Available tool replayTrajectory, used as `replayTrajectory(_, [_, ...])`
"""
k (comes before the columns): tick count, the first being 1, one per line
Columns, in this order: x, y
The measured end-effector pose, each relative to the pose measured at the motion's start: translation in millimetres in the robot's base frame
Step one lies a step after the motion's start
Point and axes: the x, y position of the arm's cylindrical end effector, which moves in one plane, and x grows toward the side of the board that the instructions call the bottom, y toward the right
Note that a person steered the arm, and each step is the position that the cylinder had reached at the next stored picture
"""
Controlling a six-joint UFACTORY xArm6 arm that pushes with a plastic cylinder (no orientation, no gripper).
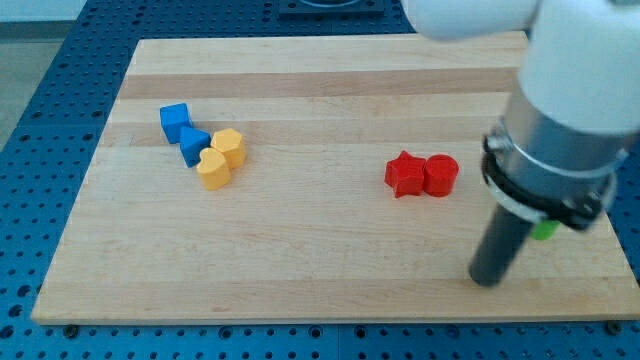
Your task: Push the green circle to the red circle
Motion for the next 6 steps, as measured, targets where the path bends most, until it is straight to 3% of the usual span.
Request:
replayTrajectory(1, [17.6, 46.9])
replayTrajectory(2, [-31.3, 84.8])
replayTrajectory(3, [-79.6, 66.2])
replayTrajectory(5, [-90.6, 27.3])
replayTrajectory(6, [-143.3, -22.4])
